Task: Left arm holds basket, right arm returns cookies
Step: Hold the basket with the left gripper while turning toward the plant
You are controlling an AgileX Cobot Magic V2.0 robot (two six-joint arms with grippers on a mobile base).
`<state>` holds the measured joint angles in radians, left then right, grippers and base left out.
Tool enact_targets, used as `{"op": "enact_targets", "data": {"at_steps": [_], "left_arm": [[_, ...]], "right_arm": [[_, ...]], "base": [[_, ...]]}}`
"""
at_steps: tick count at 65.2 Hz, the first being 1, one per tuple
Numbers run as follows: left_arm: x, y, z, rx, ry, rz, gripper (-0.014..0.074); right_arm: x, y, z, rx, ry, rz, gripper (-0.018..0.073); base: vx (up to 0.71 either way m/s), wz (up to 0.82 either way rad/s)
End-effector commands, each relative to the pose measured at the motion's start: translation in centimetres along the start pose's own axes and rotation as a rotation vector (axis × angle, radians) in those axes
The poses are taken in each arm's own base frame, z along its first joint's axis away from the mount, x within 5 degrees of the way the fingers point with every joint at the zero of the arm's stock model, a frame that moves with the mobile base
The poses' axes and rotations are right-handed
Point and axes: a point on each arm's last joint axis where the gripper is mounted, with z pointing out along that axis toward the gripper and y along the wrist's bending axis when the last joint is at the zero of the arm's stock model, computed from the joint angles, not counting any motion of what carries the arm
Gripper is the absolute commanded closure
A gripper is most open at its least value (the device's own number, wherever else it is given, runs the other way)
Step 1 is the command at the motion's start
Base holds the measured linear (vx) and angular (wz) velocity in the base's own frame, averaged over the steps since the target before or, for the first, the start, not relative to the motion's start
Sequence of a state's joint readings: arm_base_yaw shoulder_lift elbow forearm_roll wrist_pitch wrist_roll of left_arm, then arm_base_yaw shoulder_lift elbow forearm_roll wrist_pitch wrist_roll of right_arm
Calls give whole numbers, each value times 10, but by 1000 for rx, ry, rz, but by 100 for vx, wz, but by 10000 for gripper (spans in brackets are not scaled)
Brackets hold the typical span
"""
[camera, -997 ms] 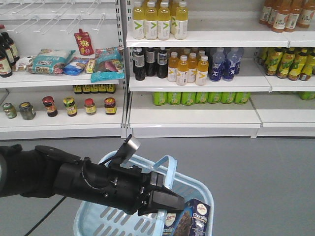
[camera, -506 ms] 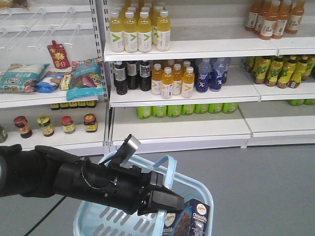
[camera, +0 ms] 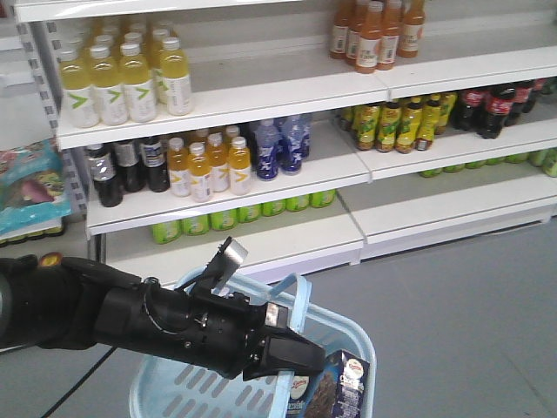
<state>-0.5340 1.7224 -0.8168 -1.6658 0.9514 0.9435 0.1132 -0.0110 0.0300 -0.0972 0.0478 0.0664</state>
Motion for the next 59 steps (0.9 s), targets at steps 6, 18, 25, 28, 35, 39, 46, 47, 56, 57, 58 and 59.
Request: {"op": "enact_targets", "data": {"at_steps": [6, 18, 25, 28, 35, 39, 46, 47, 56, 57, 58, 59], "left_arm": [[-2, -29, -7, 130, -23, 36, 603], [-2, -29, -7, 130, -23, 36, 603], [-2, -29, -7, 130, -23, 36, 603], [-2, -29, -7, 130, -23, 36, 603], [-2, -29, -7, 130, -23, 36, 603], [-2, -29, -7, 130, -23, 36, 603], [-2, -29, -7, 130, -23, 36, 603], [-2, -29, -7, 130, -23, 36, 603], [-2, -29, -7, 130, -23, 36, 603], [-2, -29, -7, 130, -23, 36, 603], [-2, -29, -7, 130, -23, 36, 603], [-2, -29, -7, 130, -23, 36, 603]], "right_arm": [[-8, 0, -1, -4, -82, -7, 568], [-8, 0, -1, -4, -82, -7, 568], [-8, 0, -1, -4, -82, -7, 568], [-8, 0, -1, -4, -82, -7, 568], [-8, 0, -1, -4, -82, -7, 568], [-8, 0, -1, -4, -82, -7, 568], [-8, 0, -1, -4, -82, -7, 568], [-8, 0, -1, -4, -82, -7, 568], [-8, 0, -1, -4, -82, -7, 568], [-8, 0, -1, -4, -82, -7, 568], [-8, 0, -1, -4, -82, -7, 568], [-8, 0, -1, -4, -82, -7, 568]], "base": [[22, -58], [20, -62], [19, -65], [18, -65], [17, -64], [16, -62], [15, -59], [15, -57], [15, -56], [14, -55], [14, -55], [14, -55]]}}
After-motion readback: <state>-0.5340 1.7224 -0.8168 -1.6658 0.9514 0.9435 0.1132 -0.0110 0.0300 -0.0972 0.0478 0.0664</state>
